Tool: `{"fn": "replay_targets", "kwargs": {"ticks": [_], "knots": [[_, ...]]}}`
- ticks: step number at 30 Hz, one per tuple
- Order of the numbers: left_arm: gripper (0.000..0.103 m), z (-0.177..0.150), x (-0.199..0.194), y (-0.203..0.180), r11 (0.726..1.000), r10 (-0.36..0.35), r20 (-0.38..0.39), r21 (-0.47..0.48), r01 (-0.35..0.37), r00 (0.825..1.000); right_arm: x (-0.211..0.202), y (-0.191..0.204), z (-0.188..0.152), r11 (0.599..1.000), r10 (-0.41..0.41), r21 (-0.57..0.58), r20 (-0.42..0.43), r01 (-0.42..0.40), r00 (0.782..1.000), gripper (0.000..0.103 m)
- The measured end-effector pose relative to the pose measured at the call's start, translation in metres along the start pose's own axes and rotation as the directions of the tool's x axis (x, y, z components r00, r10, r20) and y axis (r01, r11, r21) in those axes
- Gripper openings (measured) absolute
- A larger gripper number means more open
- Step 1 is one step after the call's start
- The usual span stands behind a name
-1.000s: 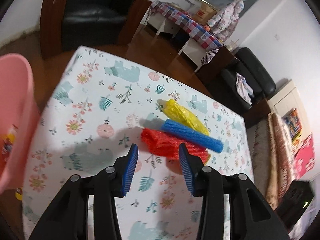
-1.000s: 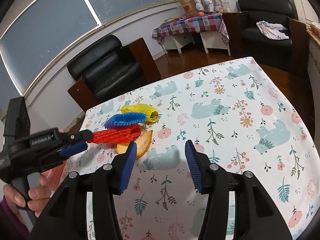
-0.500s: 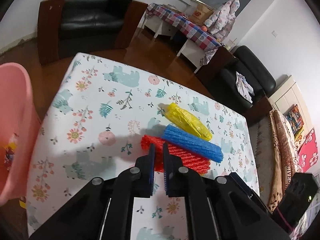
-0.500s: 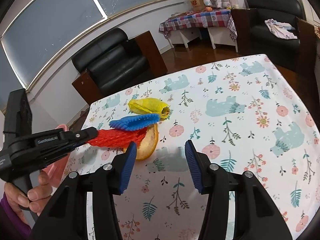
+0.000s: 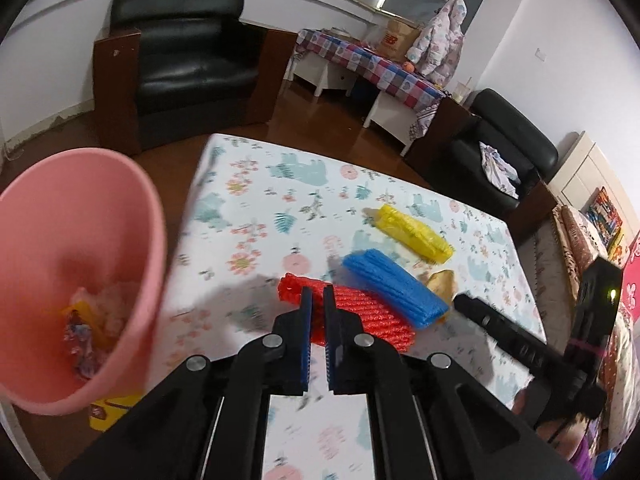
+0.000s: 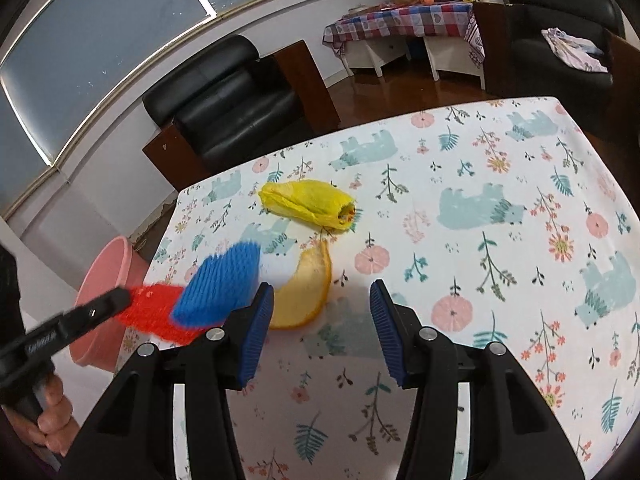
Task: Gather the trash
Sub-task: 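Grasp the red foam net with the left tool while the right tool grasps the blue net, then carry the red and blue nets over the pink bucket with both tools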
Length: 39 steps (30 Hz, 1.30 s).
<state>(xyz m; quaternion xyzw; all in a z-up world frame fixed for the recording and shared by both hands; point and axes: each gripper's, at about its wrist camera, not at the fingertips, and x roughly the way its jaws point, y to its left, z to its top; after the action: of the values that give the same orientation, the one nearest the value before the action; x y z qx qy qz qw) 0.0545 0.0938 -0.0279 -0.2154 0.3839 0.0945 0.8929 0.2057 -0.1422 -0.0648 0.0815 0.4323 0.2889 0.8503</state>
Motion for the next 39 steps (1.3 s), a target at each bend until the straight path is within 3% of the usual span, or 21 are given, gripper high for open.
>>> {"fn": "replay_targets", "kwargs": {"ticks": [5, 14, 22, 23, 27, 29, 39], "knots": [[0.005, -0.008, -0.019, 0.015, 0.999, 0.035, 0.032, 0.015, -0.036, 0.999, -0.011, 0.013, 0.002, 0.998, 0.069, -0.004, 0.043, -0.069, 0.997, 0.051], [0.004, -0.021, -0.04, 0.032, 0.999, 0.051, 0.051, 0.015, -0.052, 0.997, 0.007, 0.066, -0.013, 0.981, 0.179, -0.059, -0.058, -0.182, 0.982, 0.051], [0.005, -0.037, -0.042, 0.038, 0.999, 0.028, 0.024, 0.015, -0.029, 0.999, 0.029, 0.09, -0.034, 0.987, 0.118, -0.089, -0.155, -0.133, 0.981, 0.051], [0.005, -0.038, -0.041, 0.038, 1.0, 0.027, 0.022, 0.013, -0.027, 0.999, 0.03, 0.091, -0.037, 0.988, 0.108, -0.091, -0.164, -0.124, 0.98, 0.05], [0.005, -0.041, -0.043, 0.042, 1.0, 0.022, 0.021, 0.003, -0.022, 1.0, 0.032, 0.091, -0.042, 0.988, 0.107, -0.088, -0.183, -0.124, 0.977, 0.014], [0.005, -0.041, -0.045, 0.045, 1.0, 0.017, 0.027, -0.001, -0.017, 0.999, 0.028, 0.091, -0.042, 0.988, 0.109, -0.086, -0.168, -0.124, 0.98, 0.009], [0.005, -0.033, -0.073, 0.056, 1.0, 0.008, 0.109, -0.017, -0.006, 0.994, 0.0, 0.108, -0.032, 0.985, 0.12, -0.119, -0.063, -0.127, 0.991, 0.007]]}}
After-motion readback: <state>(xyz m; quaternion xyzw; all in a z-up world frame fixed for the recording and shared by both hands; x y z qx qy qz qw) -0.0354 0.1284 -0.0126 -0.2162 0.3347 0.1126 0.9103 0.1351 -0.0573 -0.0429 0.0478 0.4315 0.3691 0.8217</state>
